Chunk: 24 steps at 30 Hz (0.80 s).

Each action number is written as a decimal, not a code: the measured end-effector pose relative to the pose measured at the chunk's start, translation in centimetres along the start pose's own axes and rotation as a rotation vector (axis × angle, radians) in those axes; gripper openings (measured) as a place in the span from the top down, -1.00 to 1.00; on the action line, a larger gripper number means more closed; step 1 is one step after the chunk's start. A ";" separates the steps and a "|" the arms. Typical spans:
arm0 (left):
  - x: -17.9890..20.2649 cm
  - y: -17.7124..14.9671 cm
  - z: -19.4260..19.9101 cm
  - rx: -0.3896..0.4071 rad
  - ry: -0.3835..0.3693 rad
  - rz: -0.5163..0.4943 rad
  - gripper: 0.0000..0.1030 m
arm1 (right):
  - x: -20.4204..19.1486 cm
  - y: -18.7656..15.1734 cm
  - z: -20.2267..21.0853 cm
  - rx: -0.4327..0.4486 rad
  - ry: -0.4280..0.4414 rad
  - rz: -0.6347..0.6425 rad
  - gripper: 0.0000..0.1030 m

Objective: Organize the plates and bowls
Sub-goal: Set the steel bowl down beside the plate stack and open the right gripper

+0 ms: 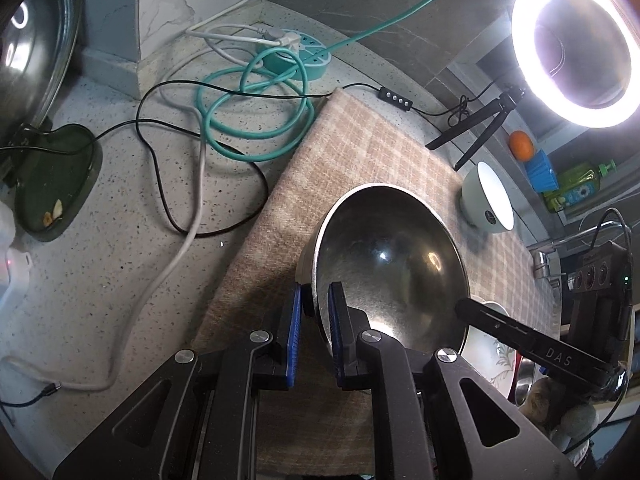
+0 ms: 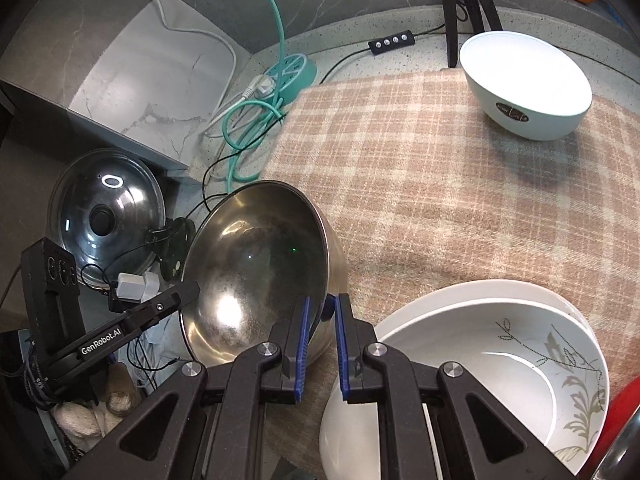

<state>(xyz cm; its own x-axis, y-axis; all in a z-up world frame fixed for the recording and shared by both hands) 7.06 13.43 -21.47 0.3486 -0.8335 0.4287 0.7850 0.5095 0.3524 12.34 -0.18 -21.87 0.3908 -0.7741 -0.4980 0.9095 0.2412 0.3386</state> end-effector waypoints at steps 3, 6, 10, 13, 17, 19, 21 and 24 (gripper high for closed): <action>-0.3 -0.1 -0.4 -0.008 0.004 0.004 0.78 | 0.2 -0.3 -0.6 -0.012 -0.002 -0.004 0.78; -0.7 -0.1 -0.6 -0.013 0.007 0.015 0.78 | -0.1 -0.4 -0.7 -0.012 0.004 0.005 0.78; -0.8 0.0 -0.7 -0.012 0.007 0.019 0.78 | -0.2 -0.3 -0.7 -0.011 0.002 0.013 0.78; -0.8 -0.1 -0.7 -0.014 0.004 0.014 0.78 | -0.2 -0.3 -0.8 -0.014 0.002 0.013 0.78; -0.8 -0.1 -0.8 -0.020 0.006 0.008 0.78 | -0.2 -0.4 -0.8 -0.016 0.002 0.020 0.76; -0.8 -0.1 -0.8 -0.025 0.006 0.008 0.76 | -0.3 -0.5 -0.8 -0.011 -0.015 0.046 0.75; -0.8 -0.2 -0.8 -0.026 0.016 0.005 0.76 | -0.5 -0.5 -0.7 -0.007 -0.032 0.075 0.75; -1.0 -0.1 -0.6 -0.020 0.034 0.007 0.65 | -0.8 -0.4 -0.2 0.014 -0.050 0.100 0.49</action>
<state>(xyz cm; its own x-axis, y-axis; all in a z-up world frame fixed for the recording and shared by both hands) 6.94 14.09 -22.44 0.3708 -0.8370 0.4025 0.7926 0.5111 0.3326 11.67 0.40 -21.77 0.4713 -0.7753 -0.4205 0.8642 0.3106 0.3959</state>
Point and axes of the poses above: each gripper's, at about its wrist camera, not at the fingertips, and z roughly against the way its jaws point, x to its right, y to its top, the point moved 9 cm from there along -z, roughly the way its jaws point, and after that the axes turned 3 degrees about z, right-handed, at the moved point
